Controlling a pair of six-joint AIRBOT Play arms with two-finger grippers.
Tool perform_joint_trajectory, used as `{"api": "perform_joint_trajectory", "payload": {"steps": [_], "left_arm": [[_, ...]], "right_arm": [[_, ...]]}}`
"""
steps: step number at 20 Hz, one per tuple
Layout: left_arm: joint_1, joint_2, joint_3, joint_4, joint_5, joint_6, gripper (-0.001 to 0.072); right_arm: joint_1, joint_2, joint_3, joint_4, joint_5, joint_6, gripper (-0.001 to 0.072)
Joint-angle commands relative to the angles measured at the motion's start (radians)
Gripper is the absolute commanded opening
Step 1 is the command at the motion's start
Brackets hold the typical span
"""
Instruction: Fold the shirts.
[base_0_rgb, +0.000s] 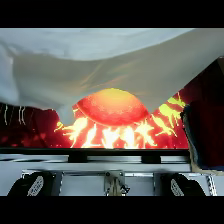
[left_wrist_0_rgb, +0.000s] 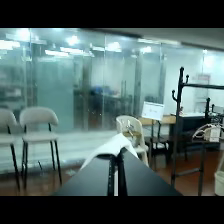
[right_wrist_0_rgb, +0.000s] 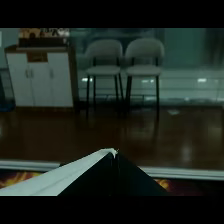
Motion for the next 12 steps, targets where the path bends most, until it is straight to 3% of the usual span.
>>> {"api": "perform_joint_trajectory", "payload": {"steps": [1,5,9,12], "left_arm": [[0.013,0.037,0.085,0.105,-0.063,-0.039,0.0026],[0.013,0.031,0.077,0.341,-0.237,-0.208,0.0028],[0.012,-0.012,-0.051,0.358,-0.342,-0.208,0.0027],[0.012,-0.065,-0.274,0.357,-0.385,-0.208,0.0028]], "right_arm": [[-0.001,0.103,0.013,-0.112,0.014,0.005,0.0053],[-0.001,0.120,0.013,-0.190,0.220,0.043,0.0053],[-0.001,0.008,0.013,-0.190,0.499,0.054,0.0053],[-0.001,-0.172,-0.017,-0.190,0.672,0.099,0.0053]]}}
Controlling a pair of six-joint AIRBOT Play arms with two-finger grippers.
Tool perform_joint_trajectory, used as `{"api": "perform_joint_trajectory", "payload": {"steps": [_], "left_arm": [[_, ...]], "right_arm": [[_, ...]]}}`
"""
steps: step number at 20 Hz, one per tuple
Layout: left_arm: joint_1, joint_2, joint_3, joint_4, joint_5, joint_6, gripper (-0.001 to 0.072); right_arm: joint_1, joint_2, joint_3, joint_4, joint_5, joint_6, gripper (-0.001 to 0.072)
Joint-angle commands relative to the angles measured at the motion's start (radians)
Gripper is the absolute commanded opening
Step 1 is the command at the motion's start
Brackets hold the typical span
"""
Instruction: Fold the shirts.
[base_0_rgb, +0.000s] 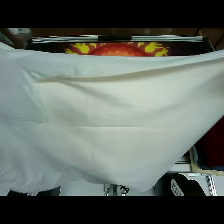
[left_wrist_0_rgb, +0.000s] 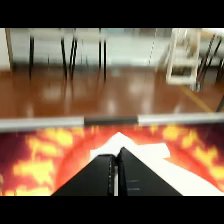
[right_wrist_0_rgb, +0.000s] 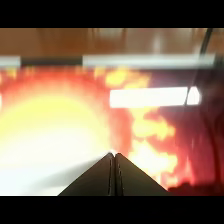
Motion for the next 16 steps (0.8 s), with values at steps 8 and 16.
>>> {"api": "perform_joint_trajectory", "payload": {"steps": [8,16], "left_arm": [[-0.027,-0.438,-0.452,-0.195,0.216,0.071,0.0028],[-0.149,-0.762,-0.451,-0.273,0.423,0.175,0.0028]], "right_arm": [[0.000,-0.676,-0.210,0.147,-0.263,0.104,0.0053],[0.000,-0.935,-0.210,0.274,-0.436,0.122,0.0053]]}}
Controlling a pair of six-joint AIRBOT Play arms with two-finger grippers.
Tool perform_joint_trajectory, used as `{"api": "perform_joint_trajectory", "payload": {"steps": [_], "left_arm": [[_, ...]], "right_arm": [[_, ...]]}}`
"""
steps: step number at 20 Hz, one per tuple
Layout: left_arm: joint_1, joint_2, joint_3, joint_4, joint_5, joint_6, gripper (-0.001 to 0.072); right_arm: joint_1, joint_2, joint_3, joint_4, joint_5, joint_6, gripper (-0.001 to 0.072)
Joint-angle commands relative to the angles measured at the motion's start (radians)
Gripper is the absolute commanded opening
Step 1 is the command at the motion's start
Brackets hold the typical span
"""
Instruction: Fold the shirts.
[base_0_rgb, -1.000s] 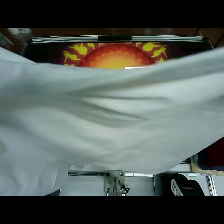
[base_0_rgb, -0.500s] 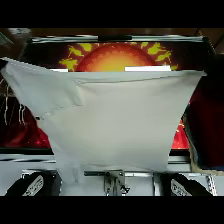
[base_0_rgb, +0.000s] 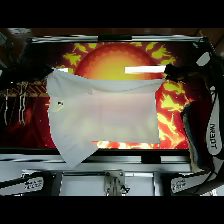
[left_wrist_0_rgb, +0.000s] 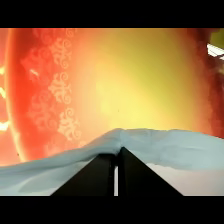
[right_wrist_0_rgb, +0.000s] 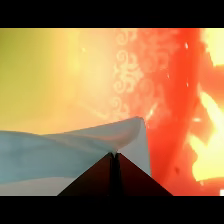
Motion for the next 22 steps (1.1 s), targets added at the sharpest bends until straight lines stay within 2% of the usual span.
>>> {"api": "perform_joint_trajectory", "payload": {"steps": [1,8,16,19,22], "left_arm": [[-0.035,-0.120,-0.003,-0.023,0.064,0.054,0.0029],[-0.008,-0.167,0.004,-0.020,0.170,0.054,0.0028],[0.068,-0.195,0.045,-0.020,0.110,0.054,0.0028],[0.065,-0.236,0.045,-0.019,0.105,0.058,0.0029],[0.067,-0.264,0.045,-0.020,0.119,0.064,0.0028]], "right_arm": [[0.000,-0.088,-0.002,0.036,-0.081,0.004,0.0053],[0.000,-0.098,-0.001,0.061,-0.218,0.009,0.0053],[0.056,-0.108,0.011,0.056,-0.274,0.006,0.0053],[0.117,-0.133,0.011,-0.095,-0.284,0.011,0.0053],[0.127,-0.143,0.012,-0.115,-0.301,0.013,0.0053]]}}
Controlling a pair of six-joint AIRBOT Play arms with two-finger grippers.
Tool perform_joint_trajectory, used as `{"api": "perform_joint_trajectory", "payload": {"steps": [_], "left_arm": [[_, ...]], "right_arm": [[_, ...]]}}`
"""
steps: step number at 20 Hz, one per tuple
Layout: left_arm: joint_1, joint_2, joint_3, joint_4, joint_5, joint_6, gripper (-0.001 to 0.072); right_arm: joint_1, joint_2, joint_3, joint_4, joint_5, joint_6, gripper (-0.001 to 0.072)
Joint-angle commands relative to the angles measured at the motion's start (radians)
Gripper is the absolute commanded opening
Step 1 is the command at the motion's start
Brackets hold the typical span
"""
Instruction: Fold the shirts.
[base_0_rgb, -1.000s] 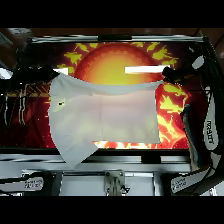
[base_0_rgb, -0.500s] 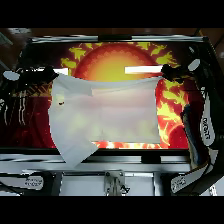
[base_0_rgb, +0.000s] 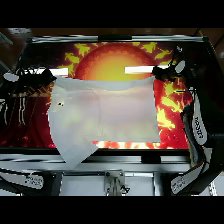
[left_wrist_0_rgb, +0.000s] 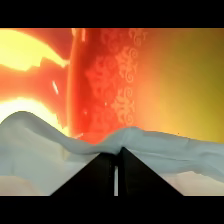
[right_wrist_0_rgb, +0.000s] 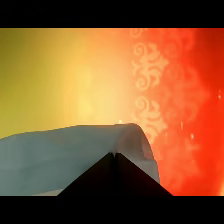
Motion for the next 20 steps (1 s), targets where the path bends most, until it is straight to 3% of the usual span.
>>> {"api": "perform_joint_trajectory", "payload": {"steps": [1,7,11,17,20], "left_arm": [[0.002,-0.029,0.001,0.000,0.010,0.025,0.0029],[0.009,-0.030,0.025,0.000,-0.003,0.076,0.0028],[0.009,-0.030,0.026,0.004,-0.058,0.108,0.0028],[0.067,-0.026,0.026,0.047,-0.260,0.108,0.0027],[0.076,-0.026,0.026,0.149,-0.400,0.095,0.0027]], "right_arm": [[0.018,-0.009,0.001,-0.054,-0.034,0.005,0.0053],[-0.025,-0.013,0.001,-0.050,-0.061,0.125,0.0053],[-0.024,-0.006,0.001,-0.012,-0.029,0.134,0.0053],[-0.026,0.019,0.001,-0.038,0.217,0.111,0.0053],[-0.026,0.019,0.001,-0.073,0.315,0.111,0.0053]]}}
